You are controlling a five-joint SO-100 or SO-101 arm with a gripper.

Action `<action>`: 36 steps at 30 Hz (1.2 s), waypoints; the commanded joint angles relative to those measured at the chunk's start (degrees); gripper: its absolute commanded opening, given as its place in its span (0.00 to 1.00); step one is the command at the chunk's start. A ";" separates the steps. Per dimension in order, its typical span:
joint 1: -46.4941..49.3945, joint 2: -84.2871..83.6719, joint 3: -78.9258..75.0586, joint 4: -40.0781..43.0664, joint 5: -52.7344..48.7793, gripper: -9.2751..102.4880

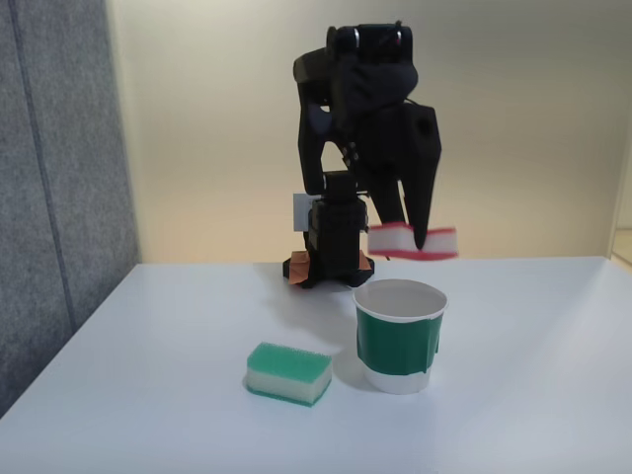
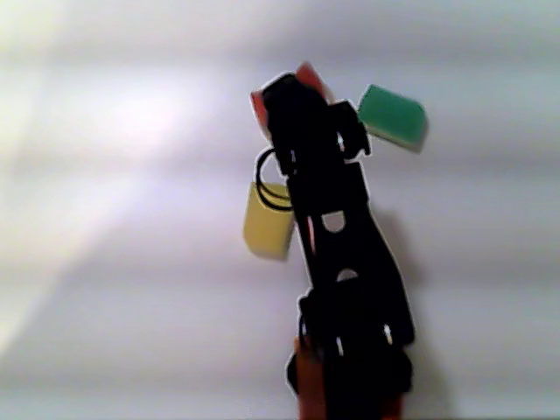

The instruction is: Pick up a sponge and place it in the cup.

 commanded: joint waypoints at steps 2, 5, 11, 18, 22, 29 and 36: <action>0.26 -1.14 -3.52 0.09 -2.99 0.08; 0.35 -2.37 -5.27 0.97 -4.04 0.08; 0.53 -4.04 -7.03 0.79 -6.68 0.15; 0.00 -4.31 -7.73 -0.70 -7.56 0.32; -0.35 -4.31 -8.09 -1.23 -6.86 0.36; 0.09 -1.32 -7.73 0.09 -3.96 0.28; 4.22 8.35 -4.31 2.02 5.71 0.11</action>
